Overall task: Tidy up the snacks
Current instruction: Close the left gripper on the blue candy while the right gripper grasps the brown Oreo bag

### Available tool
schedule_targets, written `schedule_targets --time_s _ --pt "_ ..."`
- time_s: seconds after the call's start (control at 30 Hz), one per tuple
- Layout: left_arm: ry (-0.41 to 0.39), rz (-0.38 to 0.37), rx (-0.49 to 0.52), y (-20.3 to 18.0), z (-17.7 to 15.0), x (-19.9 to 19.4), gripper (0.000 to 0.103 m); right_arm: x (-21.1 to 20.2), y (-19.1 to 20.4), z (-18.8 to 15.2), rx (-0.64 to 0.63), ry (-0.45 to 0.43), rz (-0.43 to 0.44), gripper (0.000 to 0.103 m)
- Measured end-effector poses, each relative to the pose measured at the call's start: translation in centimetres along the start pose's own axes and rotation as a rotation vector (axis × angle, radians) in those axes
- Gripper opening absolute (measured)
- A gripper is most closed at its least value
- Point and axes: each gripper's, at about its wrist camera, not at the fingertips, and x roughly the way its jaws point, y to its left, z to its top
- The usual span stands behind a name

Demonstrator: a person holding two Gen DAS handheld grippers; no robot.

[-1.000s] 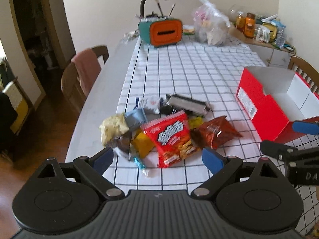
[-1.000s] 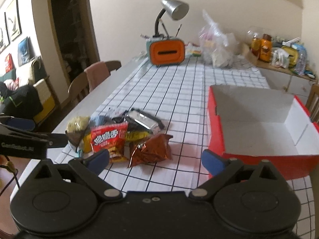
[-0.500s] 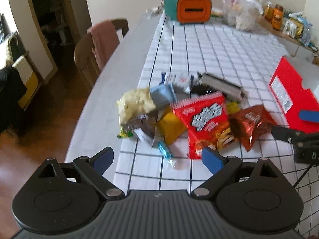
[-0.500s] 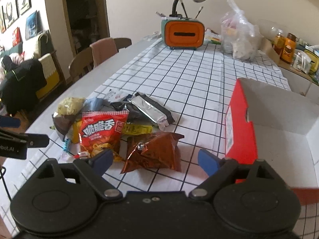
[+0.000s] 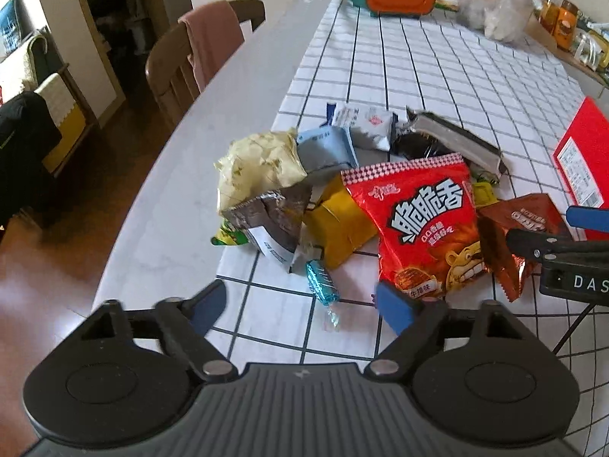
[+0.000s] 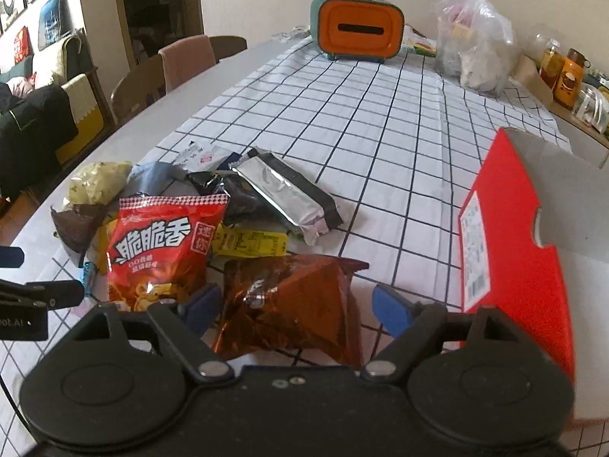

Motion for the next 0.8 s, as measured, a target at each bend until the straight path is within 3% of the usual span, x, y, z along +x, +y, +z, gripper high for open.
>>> schedule_targets --time_s 0.27,0.57,0.8 --pt "0.069 -0.028 -0.057 0.7 0.4 1.9 0.045 1.5 -0.4 0.0 0.009 0.031 0.010 0.086" --pt "0.072 -0.060 -0.015 0.0 0.6 2.2 0.016 1.5 -0.4 0.0 0.018 0.036 0.031 0.075" --pt "0.071 -0.072 -0.012 0.3 0.6 2.1 0.013 0.9 -0.9 -0.2 0.059 0.033 0.065 0.063"
